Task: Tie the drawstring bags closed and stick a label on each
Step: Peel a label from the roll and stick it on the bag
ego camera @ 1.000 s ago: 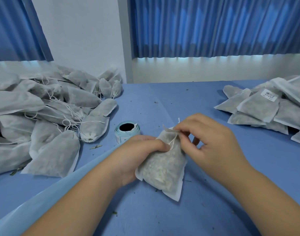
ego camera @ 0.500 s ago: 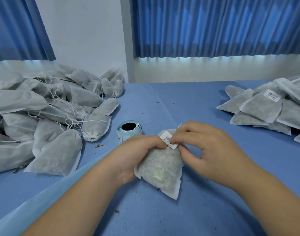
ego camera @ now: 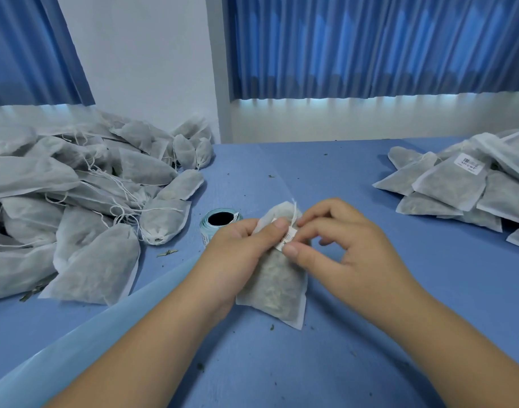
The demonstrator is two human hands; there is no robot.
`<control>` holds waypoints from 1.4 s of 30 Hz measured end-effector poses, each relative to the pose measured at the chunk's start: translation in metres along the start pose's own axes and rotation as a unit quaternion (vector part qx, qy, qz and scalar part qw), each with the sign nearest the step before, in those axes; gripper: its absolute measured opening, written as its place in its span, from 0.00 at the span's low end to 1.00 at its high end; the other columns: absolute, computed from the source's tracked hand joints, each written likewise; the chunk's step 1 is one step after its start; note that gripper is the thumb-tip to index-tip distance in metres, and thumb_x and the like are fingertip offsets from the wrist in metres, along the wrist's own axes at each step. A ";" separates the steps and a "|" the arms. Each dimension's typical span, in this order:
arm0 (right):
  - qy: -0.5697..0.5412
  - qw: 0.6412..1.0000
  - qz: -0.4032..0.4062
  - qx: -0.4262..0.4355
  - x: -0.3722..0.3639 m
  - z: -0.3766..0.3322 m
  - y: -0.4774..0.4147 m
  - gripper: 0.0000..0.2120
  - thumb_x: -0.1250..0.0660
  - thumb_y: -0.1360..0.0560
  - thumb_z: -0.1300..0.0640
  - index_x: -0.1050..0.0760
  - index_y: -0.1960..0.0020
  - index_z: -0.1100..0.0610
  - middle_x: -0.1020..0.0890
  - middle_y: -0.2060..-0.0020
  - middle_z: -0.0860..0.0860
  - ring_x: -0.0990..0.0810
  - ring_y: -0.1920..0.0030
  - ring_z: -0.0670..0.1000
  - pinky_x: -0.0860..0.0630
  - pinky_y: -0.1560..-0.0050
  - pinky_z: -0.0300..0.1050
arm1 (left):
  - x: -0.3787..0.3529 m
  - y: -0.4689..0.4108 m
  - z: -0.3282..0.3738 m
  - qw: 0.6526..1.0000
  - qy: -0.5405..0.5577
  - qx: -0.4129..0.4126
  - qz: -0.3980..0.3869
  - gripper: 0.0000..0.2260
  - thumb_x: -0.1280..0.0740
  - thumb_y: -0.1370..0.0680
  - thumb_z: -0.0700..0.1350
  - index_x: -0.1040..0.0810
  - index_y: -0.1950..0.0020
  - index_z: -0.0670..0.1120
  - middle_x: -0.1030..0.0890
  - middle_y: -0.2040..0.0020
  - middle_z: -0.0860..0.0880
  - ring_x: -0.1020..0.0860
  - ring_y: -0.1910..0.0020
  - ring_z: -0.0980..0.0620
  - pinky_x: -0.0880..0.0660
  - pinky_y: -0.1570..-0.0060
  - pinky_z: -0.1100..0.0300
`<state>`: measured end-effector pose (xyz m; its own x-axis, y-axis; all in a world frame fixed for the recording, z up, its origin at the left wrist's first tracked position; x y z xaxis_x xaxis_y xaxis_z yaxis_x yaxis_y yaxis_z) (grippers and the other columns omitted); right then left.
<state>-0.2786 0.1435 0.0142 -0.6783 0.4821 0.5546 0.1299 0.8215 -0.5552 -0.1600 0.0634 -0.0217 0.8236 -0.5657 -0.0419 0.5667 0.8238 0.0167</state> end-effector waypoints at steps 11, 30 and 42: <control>-0.409 0.856 -0.095 -0.302 -0.025 0.028 0.008 0.21 0.24 0.39 0.50 0.22 0.52 0.62 0.16 0.59 0.56 0.17 0.59 0.52 0.20 0.59 0.43 | -0.007 0.002 0.006 0.994 -0.018 -0.092 0.050 0.19 0.31 0.33 0.63 0.17 0.64 0.47 0.19 0.68 0.49 0.22 0.69 0.55 0.25 0.70 0.63; -0.372 0.879 -0.066 -0.291 -0.010 0.036 0.001 0.22 0.27 0.35 0.44 0.20 0.52 0.61 0.16 0.59 0.54 0.18 0.60 0.50 0.22 0.60 0.43 | -0.010 0.002 -0.001 0.998 0.061 -0.014 -0.031 0.13 0.28 0.29 0.52 0.15 0.51 0.45 0.15 0.50 0.43 0.17 0.51 0.48 0.22 0.53 0.56; -0.397 0.865 -0.070 -0.299 -0.001 0.043 0.001 0.09 0.29 0.25 0.55 0.20 0.46 0.56 0.14 0.56 0.52 0.15 0.59 0.50 0.22 0.64 0.42 | -0.043 -0.022 0.010 0.984 0.172 0.001 -0.045 0.23 0.32 0.27 0.51 0.22 0.37 0.39 0.17 0.43 0.38 0.18 0.45 0.41 0.19 0.52 0.52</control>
<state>-0.3091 0.1302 -0.0137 -0.9699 0.1985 -0.1412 0.1956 0.9801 0.0342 -0.2082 0.0691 -0.0104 0.7127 -0.5904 -0.3788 0.6379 0.7702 -0.0004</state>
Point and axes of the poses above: each hand's wrist, its own y-axis away from the middle knuckle, its own x-axis out of the back of the hand, z = x × y, the point moved 6 cm from there along -y, towards the middle knuckle
